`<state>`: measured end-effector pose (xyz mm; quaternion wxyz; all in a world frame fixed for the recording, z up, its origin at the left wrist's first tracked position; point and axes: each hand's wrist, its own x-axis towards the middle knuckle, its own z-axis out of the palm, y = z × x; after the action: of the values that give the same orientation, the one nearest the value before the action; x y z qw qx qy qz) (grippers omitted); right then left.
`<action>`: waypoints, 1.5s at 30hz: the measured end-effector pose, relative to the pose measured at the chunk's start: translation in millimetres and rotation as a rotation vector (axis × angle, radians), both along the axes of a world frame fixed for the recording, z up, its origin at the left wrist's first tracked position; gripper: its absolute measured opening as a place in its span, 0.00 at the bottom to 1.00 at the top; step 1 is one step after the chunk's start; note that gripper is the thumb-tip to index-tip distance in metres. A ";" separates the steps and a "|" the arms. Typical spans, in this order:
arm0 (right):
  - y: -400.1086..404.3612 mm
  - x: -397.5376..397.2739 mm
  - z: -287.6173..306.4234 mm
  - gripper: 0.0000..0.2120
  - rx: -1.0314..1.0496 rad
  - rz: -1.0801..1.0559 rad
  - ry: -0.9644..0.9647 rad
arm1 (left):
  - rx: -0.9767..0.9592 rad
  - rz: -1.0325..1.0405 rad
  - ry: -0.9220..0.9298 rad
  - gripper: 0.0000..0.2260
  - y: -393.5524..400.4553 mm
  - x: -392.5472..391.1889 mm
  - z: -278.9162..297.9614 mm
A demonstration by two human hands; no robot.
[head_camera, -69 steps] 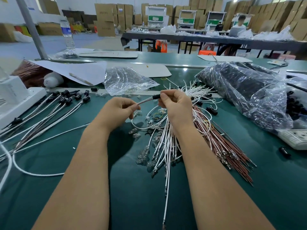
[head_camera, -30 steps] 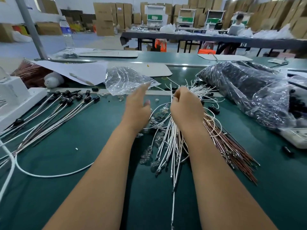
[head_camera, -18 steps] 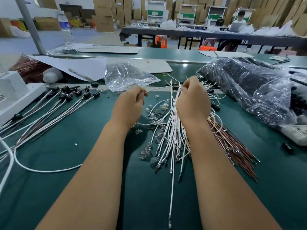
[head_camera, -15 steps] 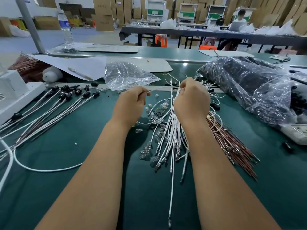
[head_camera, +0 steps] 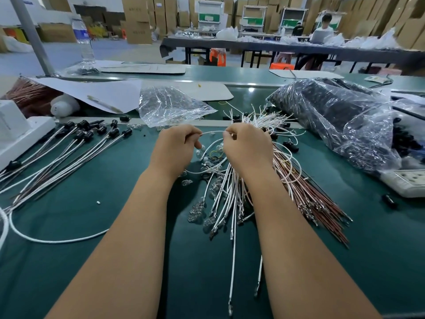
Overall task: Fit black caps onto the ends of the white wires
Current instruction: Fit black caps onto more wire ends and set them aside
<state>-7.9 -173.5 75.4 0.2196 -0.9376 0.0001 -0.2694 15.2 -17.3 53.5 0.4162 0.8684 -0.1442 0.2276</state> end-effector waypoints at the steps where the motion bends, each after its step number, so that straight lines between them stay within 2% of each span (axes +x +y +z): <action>1: -3.5 -0.6 1.9 0.12 0.022 -0.026 -0.029 | -0.012 -0.001 0.006 0.08 -0.4 -0.1 0.1; 4: -28.1 -0.7 8.8 0.15 0.084 -0.223 -0.082 | 0.005 -0.039 0.021 0.08 -4.2 -2.1 0.8; 7: -56.7 -1.2 6.1 0.20 0.153 -0.417 0.192 | 0.060 -0.088 0.018 0.08 -10.2 -4.5 0.4; 10: -66.8 0.3 1.3 0.24 0.248 -0.447 0.484 | 0.098 -0.111 0.025 0.08 -12.5 -5.5 -1.0; 12: -66.1 4.7 0.5 0.26 0.212 -0.466 0.575 | 0.109 -0.123 0.033 0.08 -13.4 -6.0 -2.1; 15: -63.9 8.2 -0.7 0.26 0.160 -0.493 0.606 | 0.123 -0.127 0.051 0.08 -15.3 -6.5 -2.6; 22: -63.8 3.3 -3.7 0.14 0.102 -0.489 0.375 | 0.073 -0.121 0.016 0.07 -14.5 -4.8 -4.4; 25: -66.5 6.8 -5.6 0.11 0.161 -0.474 0.317 | 0.026 -0.088 -0.052 0.06 -13.4 -6.4 -2.2; 30: -66.5 5.8 -4.1 0.12 0.332 -0.457 0.207 | -0.052 -0.080 0.008 0.05 -12.5 -7.8 -0.9; 32: -63.5 2.3 -2.6 0.15 0.364 -0.450 0.096 | -0.109 -0.097 0.048 0.05 -13.1 -8.7 0.8; 35: -57.7 -1.2 1.2 0.24 0.378 -0.410 -0.132 | -0.185 -0.116 0.107 0.08 -13.0 -10.0 3.7; 39: -47.3 1.5 5.7 0.24 0.356 -0.240 -0.303 | -0.303 -0.181 0.208 0.07 -13.2 -12.0 6.6; 45: -23.1 5.7 5.1 0.14 0.518 0.134 -0.218 | -0.465 -0.224 0.296 0.04 -13.7 -12.5 10.0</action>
<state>-2.2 -196.5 80.5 0.4679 -0.8137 -0.0165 -0.3443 2.7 -31.0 63.5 0.6429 0.7523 -0.1207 0.0779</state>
